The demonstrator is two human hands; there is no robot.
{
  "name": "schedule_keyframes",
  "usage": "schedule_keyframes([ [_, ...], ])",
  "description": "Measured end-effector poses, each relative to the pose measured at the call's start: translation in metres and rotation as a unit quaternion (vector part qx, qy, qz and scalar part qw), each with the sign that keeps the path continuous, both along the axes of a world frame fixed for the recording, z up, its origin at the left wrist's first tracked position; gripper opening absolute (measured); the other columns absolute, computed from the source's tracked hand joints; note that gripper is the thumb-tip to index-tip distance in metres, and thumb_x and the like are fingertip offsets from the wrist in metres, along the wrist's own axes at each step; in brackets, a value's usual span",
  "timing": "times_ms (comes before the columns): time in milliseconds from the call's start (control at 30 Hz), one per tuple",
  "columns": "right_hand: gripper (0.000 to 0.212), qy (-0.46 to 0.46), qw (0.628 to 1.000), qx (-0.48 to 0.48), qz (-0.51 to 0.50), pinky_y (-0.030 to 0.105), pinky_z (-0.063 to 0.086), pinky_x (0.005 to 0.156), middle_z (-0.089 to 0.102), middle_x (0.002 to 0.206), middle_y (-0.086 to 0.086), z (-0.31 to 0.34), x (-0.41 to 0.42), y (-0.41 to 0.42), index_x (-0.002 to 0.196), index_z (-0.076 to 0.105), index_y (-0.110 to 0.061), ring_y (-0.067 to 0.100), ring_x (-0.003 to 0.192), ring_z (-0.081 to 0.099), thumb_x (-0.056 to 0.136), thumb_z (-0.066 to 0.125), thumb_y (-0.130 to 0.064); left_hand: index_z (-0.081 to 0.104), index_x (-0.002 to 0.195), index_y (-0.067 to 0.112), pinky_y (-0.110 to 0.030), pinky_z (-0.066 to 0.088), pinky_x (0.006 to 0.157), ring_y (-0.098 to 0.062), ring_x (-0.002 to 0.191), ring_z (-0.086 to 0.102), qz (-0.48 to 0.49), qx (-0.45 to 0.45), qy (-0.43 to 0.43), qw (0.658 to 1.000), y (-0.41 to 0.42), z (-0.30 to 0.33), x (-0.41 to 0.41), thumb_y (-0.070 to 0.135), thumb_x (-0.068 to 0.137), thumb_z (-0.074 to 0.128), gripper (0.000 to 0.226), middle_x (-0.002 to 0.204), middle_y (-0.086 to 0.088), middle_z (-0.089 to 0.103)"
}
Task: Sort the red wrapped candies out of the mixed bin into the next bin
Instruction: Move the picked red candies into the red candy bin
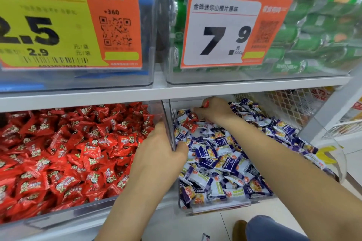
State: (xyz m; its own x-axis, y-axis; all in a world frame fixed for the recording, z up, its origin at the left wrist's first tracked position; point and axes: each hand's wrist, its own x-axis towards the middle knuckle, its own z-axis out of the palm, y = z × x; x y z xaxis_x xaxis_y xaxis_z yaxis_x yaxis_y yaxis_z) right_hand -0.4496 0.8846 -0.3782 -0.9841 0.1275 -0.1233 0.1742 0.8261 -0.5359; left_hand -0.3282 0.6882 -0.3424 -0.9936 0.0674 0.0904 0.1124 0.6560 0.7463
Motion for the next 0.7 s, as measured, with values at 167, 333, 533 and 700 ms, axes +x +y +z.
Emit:
schedule_keyframes([
  [167,0.024,-0.061,0.986,0.132,0.086,0.03,0.048,0.083,0.065,0.108,0.004,-0.008,-0.007,-0.013,0.106,0.066,-0.016,0.022,0.1,0.059,0.087,0.065,-0.03,0.041,0.121,0.021,-0.024,0.037,0.07,-0.015,0.081,0.049,0.002,-0.005,0.01,1.0,-0.002,-0.002,0.0,0.034,0.09,0.052,0.035,0.109,0.002,0.058],
  [333,0.027,-0.07,0.97,0.197,0.123,0.028,0.043,0.081,0.063,0.111,0.01,-0.007,-0.003,-0.022,0.107,0.064,-0.011,0.025,0.105,0.056,0.091,0.059,-0.031,0.041,0.12,0.016,-0.027,0.039,0.067,-0.019,0.08,0.053,-0.003,-0.035,0.009,0.999,-0.001,-0.003,-0.002,0.035,0.091,0.049,0.036,0.099,-0.001,0.058],
  [533,0.021,-0.105,0.963,0.204,0.14,0.024,0.04,0.074,0.067,0.108,0.01,0.012,0.013,-0.015,0.107,0.066,-0.014,0.024,0.096,0.061,0.095,0.054,-0.025,0.041,0.121,0.015,-0.027,0.039,0.067,-0.023,0.085,0.057,-0.003,-0.04,0.005,0.999,0.0,-0.002,-0.002,0.031,0.091,0.048,0.035,0.102,-0.005,0.059],
  [700,0.036,-0.132,0.943,0.232,0.199,0.028,0.042,0.072,0.061,0.114,0.012,-0.002,0.017,-0.029,0.122,0.054,-0.011,0.026,0.094,0.059,0.097,0.047,-0.036,0.042,0.117,0.016,-0.028,0.039,0.067,-0.022,0.083,0.055,0.002,-0.033,0.003,0.999,0.001,-0.002,-0.001,0.03,0.091,0.048,0.03,0.101,-0.005,0.059],
])
